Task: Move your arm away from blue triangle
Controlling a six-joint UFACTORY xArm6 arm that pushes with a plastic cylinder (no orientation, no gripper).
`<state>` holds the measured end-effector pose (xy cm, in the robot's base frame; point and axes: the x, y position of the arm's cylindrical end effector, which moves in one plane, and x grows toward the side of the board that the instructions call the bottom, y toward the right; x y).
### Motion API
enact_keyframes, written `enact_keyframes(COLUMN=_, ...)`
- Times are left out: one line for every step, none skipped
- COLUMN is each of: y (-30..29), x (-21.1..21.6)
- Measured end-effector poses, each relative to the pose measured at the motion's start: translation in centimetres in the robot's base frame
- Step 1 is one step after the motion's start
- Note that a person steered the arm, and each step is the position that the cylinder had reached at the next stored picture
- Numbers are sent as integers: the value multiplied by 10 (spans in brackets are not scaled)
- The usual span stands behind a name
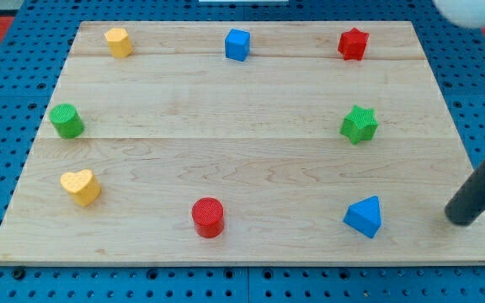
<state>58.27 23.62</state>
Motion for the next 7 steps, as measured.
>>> enact_keyframes(y=-82, x=-2)
enact_keyframes(y=-159, x=-76)
enact_keyframes(y=-191, x=-107)
enact_keyframes(y=-160, x=-97)
enact_keyframes(y=-150, x=-34)
enact_keyframes(y=-150, x=-23)
enact_keyframes(y=-149, x=-23)
